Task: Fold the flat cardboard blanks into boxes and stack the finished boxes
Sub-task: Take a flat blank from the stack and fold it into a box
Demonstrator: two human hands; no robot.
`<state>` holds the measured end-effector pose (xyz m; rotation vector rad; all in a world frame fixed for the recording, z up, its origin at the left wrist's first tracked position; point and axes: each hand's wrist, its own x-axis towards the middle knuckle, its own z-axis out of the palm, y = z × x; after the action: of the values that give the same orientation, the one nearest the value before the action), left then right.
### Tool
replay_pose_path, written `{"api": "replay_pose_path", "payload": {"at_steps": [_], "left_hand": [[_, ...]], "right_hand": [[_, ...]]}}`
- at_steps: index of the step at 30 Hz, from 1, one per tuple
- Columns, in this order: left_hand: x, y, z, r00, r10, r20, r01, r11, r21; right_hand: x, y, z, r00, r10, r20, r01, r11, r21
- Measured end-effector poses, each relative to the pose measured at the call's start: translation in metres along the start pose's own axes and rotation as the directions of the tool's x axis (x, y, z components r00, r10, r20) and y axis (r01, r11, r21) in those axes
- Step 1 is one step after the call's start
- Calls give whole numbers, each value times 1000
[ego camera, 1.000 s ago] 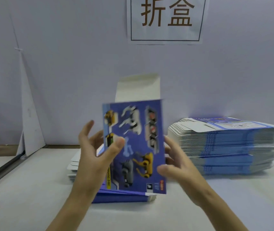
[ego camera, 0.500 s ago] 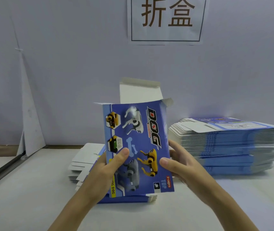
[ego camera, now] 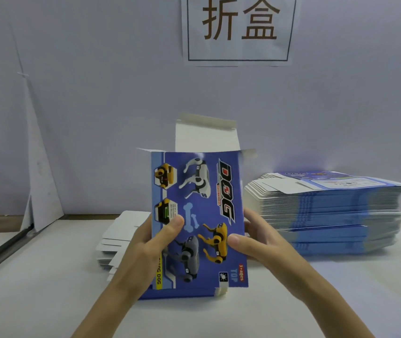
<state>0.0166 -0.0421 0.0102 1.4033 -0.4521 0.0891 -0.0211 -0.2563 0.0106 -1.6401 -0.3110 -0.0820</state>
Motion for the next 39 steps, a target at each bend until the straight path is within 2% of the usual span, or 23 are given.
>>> {"api": "replay_pose_path", "payload": {"at_steps": [2,6,11,15,19,22,26,28,31,34,36,39], "left_hand": [[-1,0,2,1000,15,-3,-15,1000,7],[0,3,4,997,31,76,-39,994,107],[1,1,9,996,-52,79,48,998,46],[-1,4,7,994,-12,105,9,1000,21],[-2,9,6,998,48,-37,-50,997,-62],[-1,9,6,995,34,-89,-43,995,-93],[-1,7,7,991,68,-112,-75,996,-56],[1,4,2,996,71,-55,-71,997,-6],[8,5,-18,985,-41,166,41,999,-1],[10,8,-31,898,-209,388,190,978,86],[10,10,-31,888,-253,385,224,967,118],[12,18,-37,928,-252,276,200,959,202]], "right_hand": [[0,1,4,1000,6,-26,-6,1000,-3],[-1,0,10,1000,-5,-26,6,999,34],[-4,-3,13,992,-76,-100,76,997,1],[-2,-4,15,987,-112,-117,113,994,2],[-1,-3,16,992,-118,-47,114,990,-83],[-2,-3,12,997,-39,66,42,998,-53],[-2,-4,11,997,-53,64,52,999,13],[-2,-5,12,997,-69,17,68,996,53],[0,-6,13,989,-130,-75,139,982,125],[0,-6,13,986,-109,-128,132,972,192],[1,-4,11,990,-89,-109,108,978,177],[4,4,10,999,-32,-26,34,994,99]]}}
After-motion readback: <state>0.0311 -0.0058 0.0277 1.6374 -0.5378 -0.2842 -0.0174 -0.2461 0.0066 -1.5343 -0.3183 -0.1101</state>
